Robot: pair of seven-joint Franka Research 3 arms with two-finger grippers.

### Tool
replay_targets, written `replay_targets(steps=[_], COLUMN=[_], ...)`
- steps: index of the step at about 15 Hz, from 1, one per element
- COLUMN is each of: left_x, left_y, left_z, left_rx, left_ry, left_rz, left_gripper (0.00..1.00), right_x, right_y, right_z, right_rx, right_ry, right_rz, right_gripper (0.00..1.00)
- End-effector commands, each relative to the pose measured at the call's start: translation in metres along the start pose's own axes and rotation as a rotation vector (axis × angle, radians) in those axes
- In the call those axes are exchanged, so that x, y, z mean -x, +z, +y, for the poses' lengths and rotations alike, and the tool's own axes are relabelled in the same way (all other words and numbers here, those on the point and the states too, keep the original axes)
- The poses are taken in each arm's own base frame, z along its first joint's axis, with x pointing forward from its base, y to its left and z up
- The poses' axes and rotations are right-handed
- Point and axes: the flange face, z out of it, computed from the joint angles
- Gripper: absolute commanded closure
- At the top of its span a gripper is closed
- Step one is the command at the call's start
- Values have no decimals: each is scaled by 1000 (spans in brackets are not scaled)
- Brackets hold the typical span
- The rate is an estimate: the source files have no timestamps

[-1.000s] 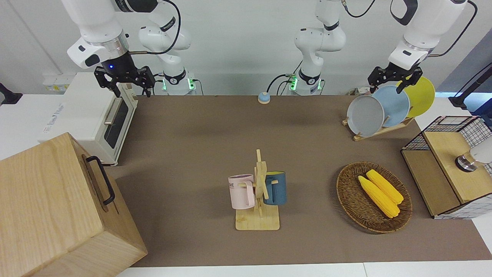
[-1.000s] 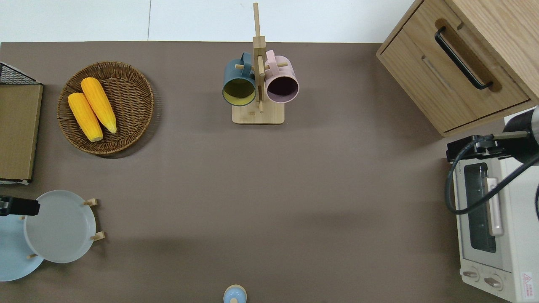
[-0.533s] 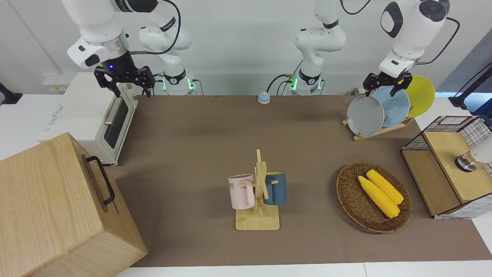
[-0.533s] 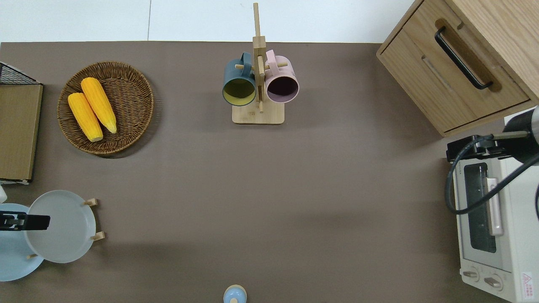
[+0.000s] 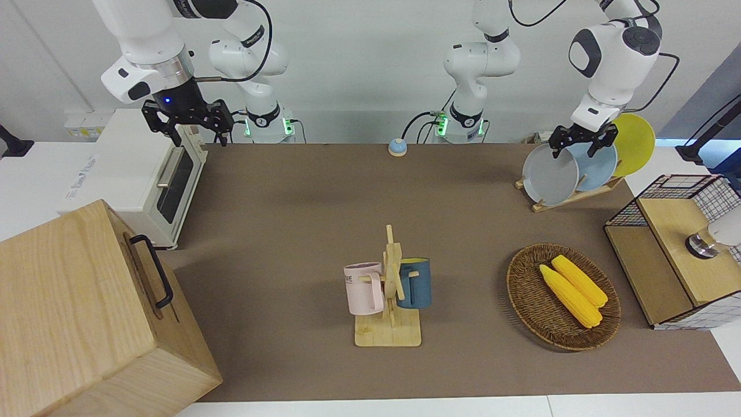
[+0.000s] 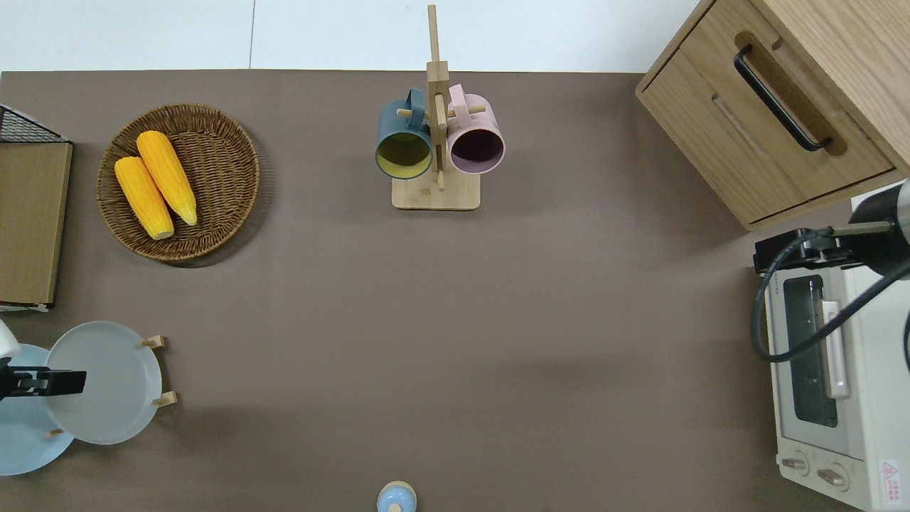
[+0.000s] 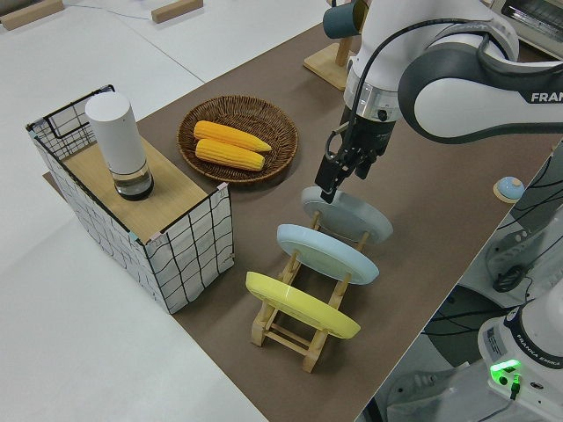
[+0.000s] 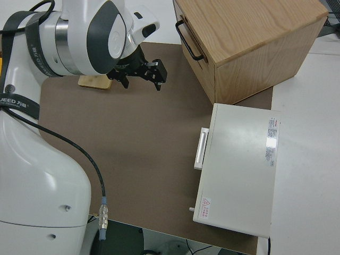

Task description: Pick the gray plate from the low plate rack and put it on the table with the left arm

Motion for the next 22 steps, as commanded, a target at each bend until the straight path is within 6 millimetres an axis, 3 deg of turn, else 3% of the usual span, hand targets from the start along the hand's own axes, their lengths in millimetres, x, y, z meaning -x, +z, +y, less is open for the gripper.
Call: replay_targets(steps=[1,4,10,12,14,16,17,22], left_x=[17,20,20,20,20,19,19,19], left_y=[30,46,46,46,47,47,47,47], left_z=[0,2,2,2,2,3,3,3], left_rx=[-14,-14,-14,-14,-13,-13,-13,-12], left_ry=[16,15,14,14,15,16,16,15], left_rz=[46,62,62,62,59,59,59,60], left_gripper=[9,7,46,244,622,909,987,1000], right_x=[0,0,0,0,0,0,0,0], right_y=[-1,-1,-1,-1,-1,-1,-1,-1], right_z=[-1,-1,-1,-1,-1,-1,-1,-1], right_rx=[-4,-4,-4,-3,-4,-4,-4,-4], right_ry=[3,3,3,3,3,3,3,3], right_rz=[-3,-3,-3,-3,-3,-3,-3,-3], right_gripper=[17,17,17,17,17,17,17,17])
